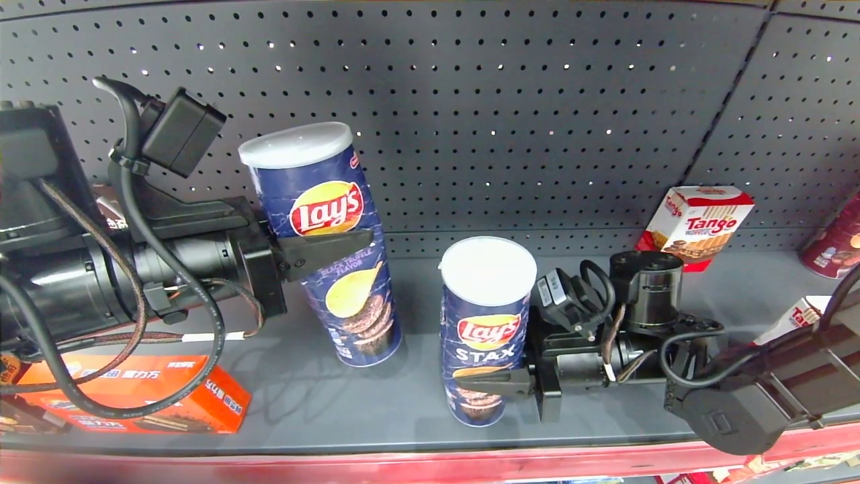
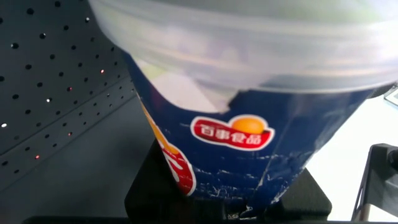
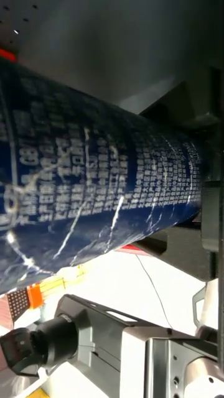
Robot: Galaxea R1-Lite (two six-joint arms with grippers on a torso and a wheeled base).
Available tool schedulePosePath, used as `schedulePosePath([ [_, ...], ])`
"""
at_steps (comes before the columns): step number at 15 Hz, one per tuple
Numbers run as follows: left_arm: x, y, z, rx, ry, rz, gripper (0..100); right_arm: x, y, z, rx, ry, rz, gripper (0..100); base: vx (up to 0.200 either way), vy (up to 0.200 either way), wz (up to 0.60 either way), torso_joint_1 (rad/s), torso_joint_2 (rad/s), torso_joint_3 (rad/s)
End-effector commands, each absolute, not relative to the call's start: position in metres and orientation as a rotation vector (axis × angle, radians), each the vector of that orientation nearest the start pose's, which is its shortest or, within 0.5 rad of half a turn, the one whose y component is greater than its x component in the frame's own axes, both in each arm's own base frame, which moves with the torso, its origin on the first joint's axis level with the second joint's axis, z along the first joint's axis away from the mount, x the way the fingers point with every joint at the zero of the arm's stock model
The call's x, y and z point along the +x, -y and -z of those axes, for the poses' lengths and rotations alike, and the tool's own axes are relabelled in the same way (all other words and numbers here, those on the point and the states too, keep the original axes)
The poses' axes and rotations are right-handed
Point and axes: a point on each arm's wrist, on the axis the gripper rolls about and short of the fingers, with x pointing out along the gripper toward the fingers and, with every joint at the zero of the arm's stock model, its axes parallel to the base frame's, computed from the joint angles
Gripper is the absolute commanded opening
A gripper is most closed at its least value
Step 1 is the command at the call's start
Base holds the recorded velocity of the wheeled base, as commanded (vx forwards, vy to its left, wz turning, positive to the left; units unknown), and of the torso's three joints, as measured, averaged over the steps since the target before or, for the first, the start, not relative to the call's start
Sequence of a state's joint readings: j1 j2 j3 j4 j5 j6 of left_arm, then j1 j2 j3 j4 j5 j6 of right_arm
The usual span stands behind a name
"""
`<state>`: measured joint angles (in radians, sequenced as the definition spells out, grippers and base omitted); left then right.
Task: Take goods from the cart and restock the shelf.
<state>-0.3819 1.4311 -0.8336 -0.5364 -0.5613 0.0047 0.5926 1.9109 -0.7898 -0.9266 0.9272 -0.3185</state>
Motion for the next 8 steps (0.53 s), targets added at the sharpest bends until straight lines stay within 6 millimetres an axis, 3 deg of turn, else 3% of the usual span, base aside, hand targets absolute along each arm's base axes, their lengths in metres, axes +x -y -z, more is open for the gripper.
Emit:
schedulePosePath([
  [1, 0.2222, 0.1022, -0.2537, -0.002, -0.066, 0.943, 0, 0.2694, -0.2036, -0.1330, -0.215, 0.008, -1.537, 0, 0.000, 0.000, 0.00, 0.000, 0.00, 0.000],
  [4, 0.2221, 0.1021, -0.2529, -0.001, -0.068, 0.943, 0, 0.2720, -0.2046, -0.1291, -0.216, 0.011, -1.534, 0, 0.000, 0.000, 0.00, 0.000, 0.00, 0.000],
  [5, 0.2221, 0.1021, -0.2529, -0.001, -0.068, 0.943, 0, 0.2722, -0.2054, -0.1295, -0.218, 0.024, -1.534, 100, 0.000, 0.000, 0.00, 0.000, 0.00, 0.000],
  [8, 0.2221, 0.1021, -0.2529, -0.001, -0.068, 0.943, 0, 0.2705, -0.2004, -0.1326, -0.220, 0.029, -1.520, 100, 0.000, 0.000, 0.00, 0.000, 0.00, 0.000],
])
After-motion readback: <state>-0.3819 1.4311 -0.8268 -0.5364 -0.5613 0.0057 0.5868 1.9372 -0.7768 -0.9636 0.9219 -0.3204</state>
